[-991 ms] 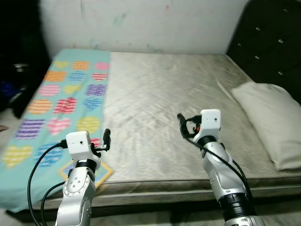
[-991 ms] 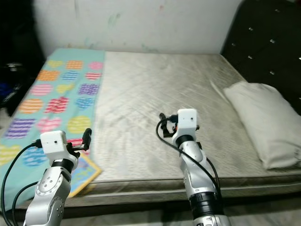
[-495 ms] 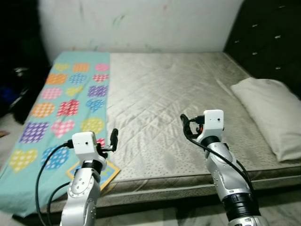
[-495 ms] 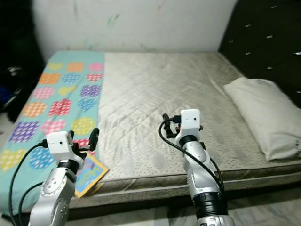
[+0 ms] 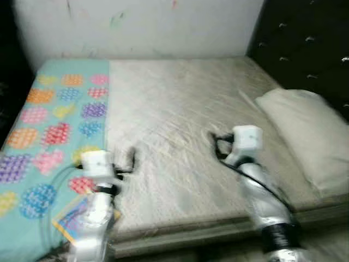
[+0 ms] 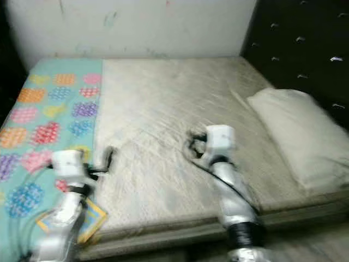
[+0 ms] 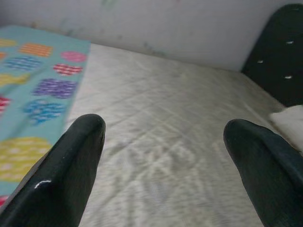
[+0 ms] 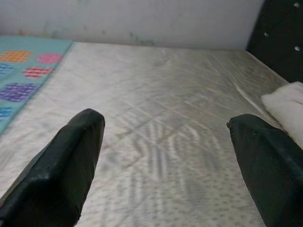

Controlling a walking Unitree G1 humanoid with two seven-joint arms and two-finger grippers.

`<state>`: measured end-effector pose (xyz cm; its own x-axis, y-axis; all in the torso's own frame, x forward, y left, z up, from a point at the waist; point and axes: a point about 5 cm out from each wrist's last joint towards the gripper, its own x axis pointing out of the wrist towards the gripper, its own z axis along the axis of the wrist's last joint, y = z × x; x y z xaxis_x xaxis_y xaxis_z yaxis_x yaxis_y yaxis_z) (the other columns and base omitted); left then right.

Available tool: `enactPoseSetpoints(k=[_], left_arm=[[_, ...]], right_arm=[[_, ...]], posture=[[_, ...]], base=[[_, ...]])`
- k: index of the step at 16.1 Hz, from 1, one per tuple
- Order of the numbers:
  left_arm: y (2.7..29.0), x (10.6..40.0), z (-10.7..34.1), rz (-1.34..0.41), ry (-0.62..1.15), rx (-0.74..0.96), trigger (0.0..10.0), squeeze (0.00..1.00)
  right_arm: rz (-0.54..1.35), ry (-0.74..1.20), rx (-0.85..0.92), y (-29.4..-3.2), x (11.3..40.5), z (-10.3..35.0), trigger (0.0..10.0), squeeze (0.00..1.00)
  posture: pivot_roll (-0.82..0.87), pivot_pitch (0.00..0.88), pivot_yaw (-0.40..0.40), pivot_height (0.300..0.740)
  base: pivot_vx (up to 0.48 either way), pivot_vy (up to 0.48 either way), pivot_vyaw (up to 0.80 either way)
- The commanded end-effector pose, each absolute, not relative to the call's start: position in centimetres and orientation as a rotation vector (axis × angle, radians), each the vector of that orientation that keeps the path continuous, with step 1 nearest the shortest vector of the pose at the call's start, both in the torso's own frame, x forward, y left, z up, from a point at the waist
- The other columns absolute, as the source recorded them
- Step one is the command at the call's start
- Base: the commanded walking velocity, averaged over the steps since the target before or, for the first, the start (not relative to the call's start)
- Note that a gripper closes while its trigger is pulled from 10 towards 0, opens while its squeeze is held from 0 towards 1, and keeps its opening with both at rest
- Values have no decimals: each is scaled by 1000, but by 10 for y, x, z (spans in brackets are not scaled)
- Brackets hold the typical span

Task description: Clean up the room

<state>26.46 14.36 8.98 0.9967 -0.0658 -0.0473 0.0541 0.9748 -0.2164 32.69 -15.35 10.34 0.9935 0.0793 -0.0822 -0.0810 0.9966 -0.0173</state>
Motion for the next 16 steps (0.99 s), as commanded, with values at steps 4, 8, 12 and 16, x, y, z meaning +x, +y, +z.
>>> enactPoseSetpoints(k=[4, 8, 12, 16], left_arm=[[153, 266, 90, -2, 67, -213, 10000, 0], [151, 266, 92, -16, 53, -234, 10000, 0], [151, 267, 91, -15, 59, -243, 10000, 0], [152, 266, 91, -11, 65, -242, 10000, 0]], right_arm=[[96, 66, -13, -146, 329, 107, 10000, 0], [97, 70, -15, -146, 329, 106, 10000, 0], [99, 73, -17, -146, 329, 106, 10000, 0], [120, 69, 0, -143, 327, 106, 10000, 0]], posture=[[-63, 0, -42, 740], [-64, 0, -43, 740], [-64, 0, -44, 740], [-67, 0, -45, 740]], base=[[61, 0, 0], [0, 220, 0], [0, 480, 0], [0, 480, 0]])
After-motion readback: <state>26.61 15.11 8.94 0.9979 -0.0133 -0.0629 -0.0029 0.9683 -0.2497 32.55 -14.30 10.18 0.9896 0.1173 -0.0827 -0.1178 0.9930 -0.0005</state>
